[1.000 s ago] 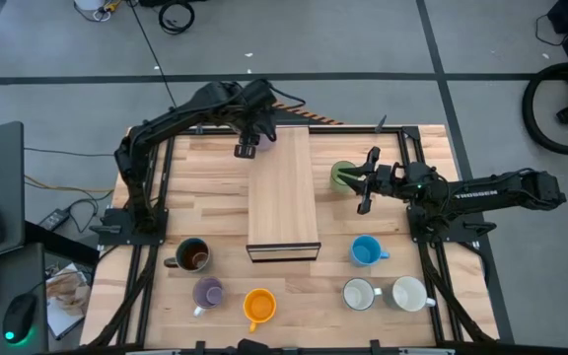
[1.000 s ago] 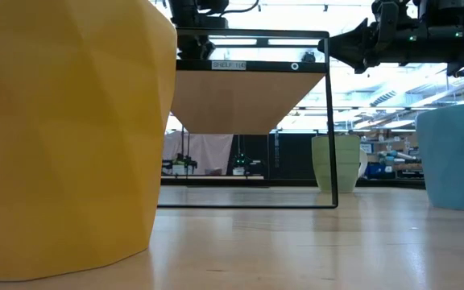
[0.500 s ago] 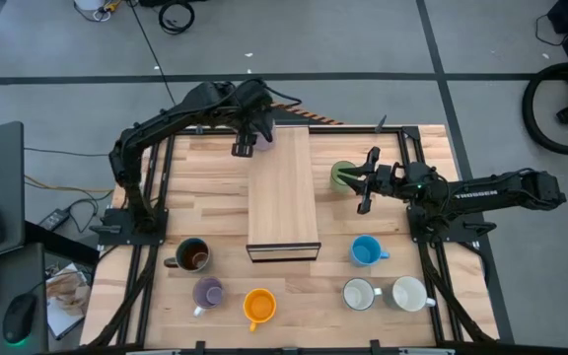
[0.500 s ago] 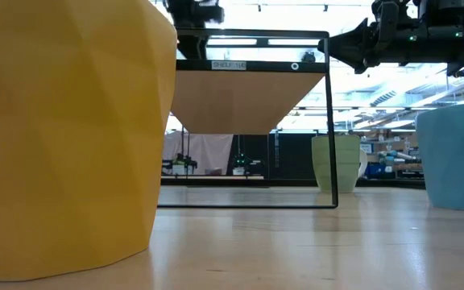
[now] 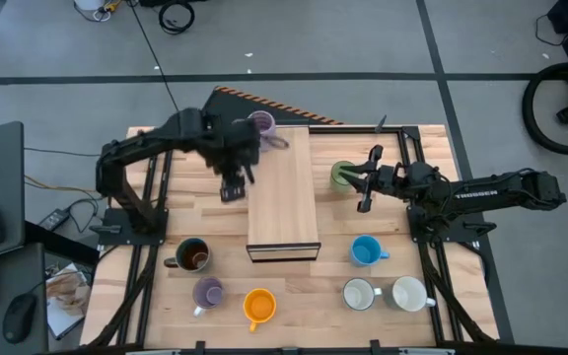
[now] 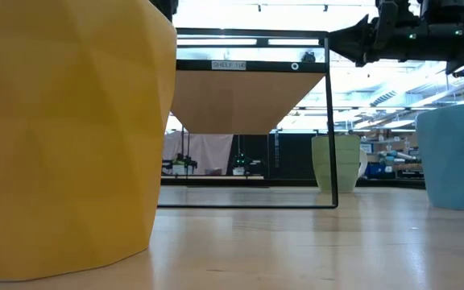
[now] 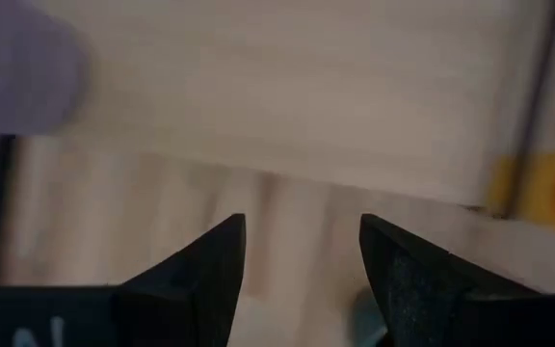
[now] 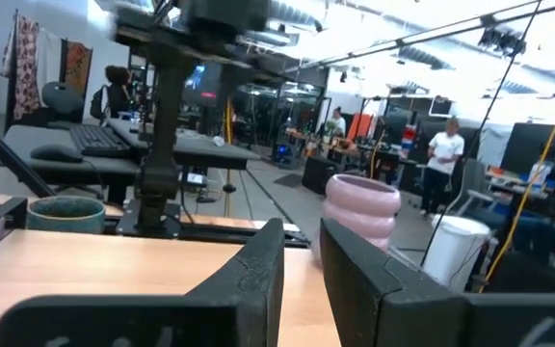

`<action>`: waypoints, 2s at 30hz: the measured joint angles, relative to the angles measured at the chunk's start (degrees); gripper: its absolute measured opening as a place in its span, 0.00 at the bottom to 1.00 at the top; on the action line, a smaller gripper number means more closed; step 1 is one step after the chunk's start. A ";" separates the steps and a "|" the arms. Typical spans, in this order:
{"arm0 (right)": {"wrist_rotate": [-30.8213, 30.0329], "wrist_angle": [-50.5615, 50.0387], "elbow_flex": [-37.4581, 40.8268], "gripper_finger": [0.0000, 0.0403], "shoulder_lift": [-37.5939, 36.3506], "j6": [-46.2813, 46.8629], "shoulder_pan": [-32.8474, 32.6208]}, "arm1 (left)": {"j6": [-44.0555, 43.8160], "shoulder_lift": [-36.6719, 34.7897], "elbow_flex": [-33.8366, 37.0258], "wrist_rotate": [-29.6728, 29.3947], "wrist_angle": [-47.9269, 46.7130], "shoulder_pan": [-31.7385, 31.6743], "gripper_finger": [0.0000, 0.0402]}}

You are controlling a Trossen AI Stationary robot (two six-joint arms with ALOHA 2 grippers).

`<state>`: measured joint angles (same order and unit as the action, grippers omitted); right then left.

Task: Place coffee mugs
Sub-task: Put the blue patterned mug on the shelf

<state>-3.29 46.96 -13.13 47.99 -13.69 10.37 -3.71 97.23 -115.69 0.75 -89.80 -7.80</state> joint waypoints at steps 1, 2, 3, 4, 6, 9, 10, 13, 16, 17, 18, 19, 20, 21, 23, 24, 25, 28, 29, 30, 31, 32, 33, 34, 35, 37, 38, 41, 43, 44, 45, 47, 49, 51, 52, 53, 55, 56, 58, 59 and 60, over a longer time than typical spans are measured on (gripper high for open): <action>-0.06 0.56 0.00 0.19 0.00 -0.15 0.00 | -2.01 -0.02 0.21 0.13 0.01 1.87 0.53; -0.06 1.19 0.00 0.19 0.00 -0.25 0.00 | -3.44 0.04 0.31 0.14 -0.20 3.79 0.53; -0.06 1.57 -0.02 0.19 -0.02 -0.41 0.00 | -4.61 0.07 0.32 0.08 -0.13 5.58 0.53; -0.04 1.81 -0.02 0.19 -0.02 -0.68 0.00 | -5.32 0.06 0.34 -0.57 -0.16 7.27 0.53; -0.04 2.23 -0.04 0.19 -0.02 -1.48 0.01 | -7.65 -0.07 1.13 -4.36 -0.30 10.90 0.53; -0.02 1.92 -0.91 0.19 0.00 -1.97 0.02 | -10.94 -0.79 4.48 -9.76 -0.01 15.45 0.53; 0.22 1.74 -1.16 0.19 0.00 -1.97 0.02 | -12.58 -1.60 6.10 -10.57 -0.16 16.68 0.53; 0.28 0.19 -1.71 0.19 0.02 -2.35 0.02 | -19.45 -5.60 12.34 -11.46 0.03 19.42 0.52; 0.30 0.05 -1.79 0.19 0.42 -2.96 0.02 | -28.17 -10.86 20.74 -11.67 2.99 22.08 0.49; 0.29 -0.02 -1.79 0.19 0.42 -2.97 0.02 | -31.66 -12.96 23.87 -11.64 4.64 23.18 0.48; 0.33 0.11 -1.79 0.19 0.44 -2.97 0.02 | -35.42 -15.14 26.99 -11.32 6.17 24.38 0.47; 0.33 0.19 -1.81 0.19 0.49 -2.97 0.02 | -39.03 -17.07 30.05 -10.55 7.90 25.52 0.46; 0.33 0.12 -1.81 0.19 0.51 -2.97 0.02 | -42.67 -18.55 32.71 -9.57 9.47 26.61 0.46; 0.34 0.08 -1.81 0.19 0.55 -2.97 0.02 | -46.30 -19.75 35.23 -8.45 10.88 27.77 0.45; 0.39 0.16 -1.81 0.19 0.66 -2.66 0.02 | -52.88 -20.82 39.42 -5.98 13.70 29.75 0.44; 0.39 0.06 -1.81 0.19 0.72 -2.51 0.02 | -55.59 -20.87 40.89 -4.85 15.33 30.61 0.43; 0.39 -0.03 -1.81 0.19 0.72 -2.36 0.02 | -57.91 -20.79 42.08 -3.95 16.53 31.64 0.43; 1.18 0.00 -1.81 0.19 0.76 -2.36 0.02 | -63.51 -19.34 43.98 -2.77 17.56 34.23 0.43; 1.80 0.00 -1.81 0.19 0.76 -2.38 0.02 | -64.98 -18.33 44.08 -2.67 17.17 34.75 0.43; 2.48 0.02 -1.81 0.19 0.76 -2.38 0.02 | -66.47 -17.41 44.12 -2.62 16.59 35.19 0.43; 3.30 0.04 -1.81 0.19 0.76 -2.38 0.02 | -68.10 -16.87 44.16 -2.66 16.03 35.52 0.43; 3.89 0.04 -1.81 0.19 0.76 -2.38 0.00 | -69.88 -16.39 44.16 -2.70 15.76 35.81 0.43; 4.40 0.04 -1.81 0.19 0.76 -2.38 0.00 | -71.62 -16.05 44.12 -2.70 15.87 35.93 0.43; 4.70 0.04 -1.81 0.19 0.76 -2.38 0.00 | -73.46 -15.65 44.12 -2.53 16.14 35.94 0.43; 4.92 0.04 -1.81 0.19 0.76 -2.38 0.00 | -75.02 -15.13 44.12 -2.27 16.55 36.00 0.43; 5.46 -0.19 -1.81 0.19 0.76 -2.38 0.00 | -76.95 -13.98 44.12 -1.70 17.87 36.39 0.43; 5.71 -0.32 -1.81 0.19 0.76 -2.38 0.00 | -77.34 -13.31 44.12 -1.35 18.13 36.81 0.43; 6.64 -0.35 -1.81 0.19 0.76 -2.38 0.00 | -77.60 -10.98 44.12 -0.94 18.72 38.32 0.43; 7.30 -0.35 -1.81 0.19 0.76 -2.38 0.00 | -78.14 -9.62 44.12 -0.93 18.72 38.93 0.43; 7.64 -0.37 -1.81 0.19 0.76 -2.37 0.00 | -78.47 -9.12 44.12 -0.93 18.90 39.13 0.43; 8.01 -0.44 -1.81 0.19 0.76 -2.36 0.00 | -78.61 -8.75 44.12 -0.96 19.40 39.24 0.43; 8.64 -0.70 -1.81 0.19 0.76 -1.97 0.01 | -78.63 -8.01 44.10 -0.98 20.95 39.24 0.43; 9.05 -0.75 -1.81 0.19 0.76 -1.43 0.02 | -78.63 -7.04 44.10 -1.03 20.85 39.24 0.43; 9.69 -0.77 -1.81 0.19 0.76 -1.29 0.02 | -78.41 -6.18 44.10 -1.09 20.13 39.46 0.43; 10.10 -0.80 -1.81 0.19 0.76 -1.19 0.02 | -78.12 -5.79 44.10 -1.21 20.17 39.55 0.43; 10.50 -0.83 -1.81 0.19 0.76 -0.97 0.02 | -77.90 -5.37 44.10 -1.44 20.24 39.57 0.43; 11.26 -0.89 -1.81 0.19 0.76 -0.35 0.00 | -77.84 -4.89 44.10 -1.61 20.20 39.59 0.43; 11.73 -1.01 -1.81 0.19 0.76 -0.08 0.02 | -77.72 -4.86 44.10 -1.72 20.22 39.64 0.43; 12.41 -1.35 -1.81 0.19 0.76 0.01 0.00 | -77.06 -4.87 44.10 -2.43 20.18 39.95 0.43; 12.57 -1.58 -1.81 0.19 0.76 0.02 0.02 | -76.79 -4.87 44.10 -2.74 20.18 40.15 0.43; 12.61 -1.76 -1.81 0.19 0.76 0.02 0.00 | -76.57 -4.87 44.10 -3.36 20.16 40.42 0.43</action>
<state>9.32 45.20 -14.94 48.75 -13.67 10.37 -80.29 92.36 -71.59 -2.61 -69.65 32.62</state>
